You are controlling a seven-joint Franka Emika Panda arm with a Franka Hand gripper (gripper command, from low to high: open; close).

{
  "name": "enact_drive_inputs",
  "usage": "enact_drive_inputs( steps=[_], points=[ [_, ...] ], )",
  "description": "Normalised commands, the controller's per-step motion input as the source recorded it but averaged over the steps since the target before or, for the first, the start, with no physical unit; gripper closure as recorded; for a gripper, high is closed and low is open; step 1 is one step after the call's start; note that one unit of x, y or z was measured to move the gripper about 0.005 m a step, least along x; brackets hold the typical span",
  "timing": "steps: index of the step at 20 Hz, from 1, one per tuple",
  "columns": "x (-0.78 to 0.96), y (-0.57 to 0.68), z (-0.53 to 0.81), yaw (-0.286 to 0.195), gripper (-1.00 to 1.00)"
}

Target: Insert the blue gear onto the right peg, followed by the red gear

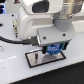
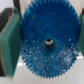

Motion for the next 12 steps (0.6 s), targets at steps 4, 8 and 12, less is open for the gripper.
enact_drive_inputs(
  steps=[4, 8, 12],
  points=[
    [0.12, -0.04, -0.28, 0.000, 1.00],
    [0.04, -0.01, -0.33, 0.000, 1.00],
    [0.05, -0.14, -0.03, 0.000, 1.00]
  ],
)
